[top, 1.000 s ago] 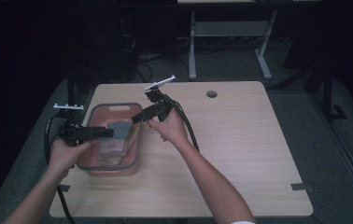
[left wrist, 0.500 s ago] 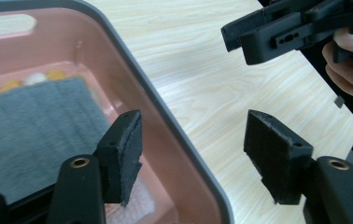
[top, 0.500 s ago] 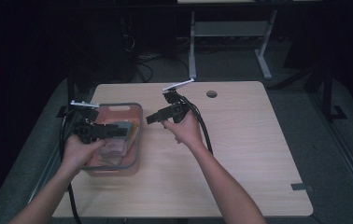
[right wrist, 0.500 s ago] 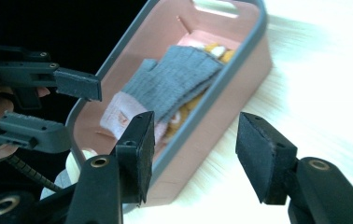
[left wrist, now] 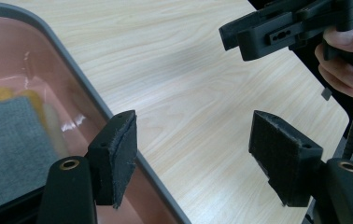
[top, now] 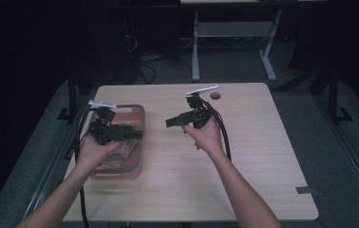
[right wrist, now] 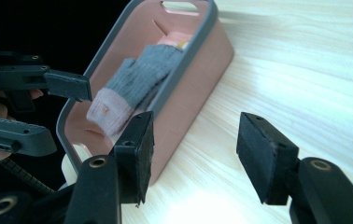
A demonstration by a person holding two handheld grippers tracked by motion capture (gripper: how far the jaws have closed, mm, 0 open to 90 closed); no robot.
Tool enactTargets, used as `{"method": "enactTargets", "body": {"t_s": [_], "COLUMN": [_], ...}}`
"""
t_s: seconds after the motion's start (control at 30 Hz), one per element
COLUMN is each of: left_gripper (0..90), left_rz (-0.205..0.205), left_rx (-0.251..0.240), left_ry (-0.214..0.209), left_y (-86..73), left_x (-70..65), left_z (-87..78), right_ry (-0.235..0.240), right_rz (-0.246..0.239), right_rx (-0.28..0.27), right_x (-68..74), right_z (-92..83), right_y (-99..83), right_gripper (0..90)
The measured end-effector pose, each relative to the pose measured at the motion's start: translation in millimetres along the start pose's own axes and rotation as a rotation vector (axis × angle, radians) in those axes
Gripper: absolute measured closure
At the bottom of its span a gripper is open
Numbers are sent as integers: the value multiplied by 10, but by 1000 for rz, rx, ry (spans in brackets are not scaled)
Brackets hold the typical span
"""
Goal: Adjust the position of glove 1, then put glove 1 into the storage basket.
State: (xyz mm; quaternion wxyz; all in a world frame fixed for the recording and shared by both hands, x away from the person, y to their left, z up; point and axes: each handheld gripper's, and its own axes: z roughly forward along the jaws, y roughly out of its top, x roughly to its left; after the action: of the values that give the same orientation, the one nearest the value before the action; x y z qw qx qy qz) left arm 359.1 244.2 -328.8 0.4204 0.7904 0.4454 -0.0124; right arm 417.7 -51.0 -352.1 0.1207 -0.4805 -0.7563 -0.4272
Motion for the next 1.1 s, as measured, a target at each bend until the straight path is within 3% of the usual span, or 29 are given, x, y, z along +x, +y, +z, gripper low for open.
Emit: {"method": "enactTargets", "body": {"t_s": [0.67,1.1], "left_gripper": [303,302], "left_rz": [48,57], "left_rx": [25,43], "left_ry": [-45,-64], "left_y": [61,86], "left_x": [-192,-261], "left_z": [240,379], "right_ry": [-46,-62], "right_rz": [72,111], "right_rx": [-47,-66], "right_x": [-326,-503], "right_z": [-329,-476], "right_y": [-227,-351], "right_gripper": [457,452]}}
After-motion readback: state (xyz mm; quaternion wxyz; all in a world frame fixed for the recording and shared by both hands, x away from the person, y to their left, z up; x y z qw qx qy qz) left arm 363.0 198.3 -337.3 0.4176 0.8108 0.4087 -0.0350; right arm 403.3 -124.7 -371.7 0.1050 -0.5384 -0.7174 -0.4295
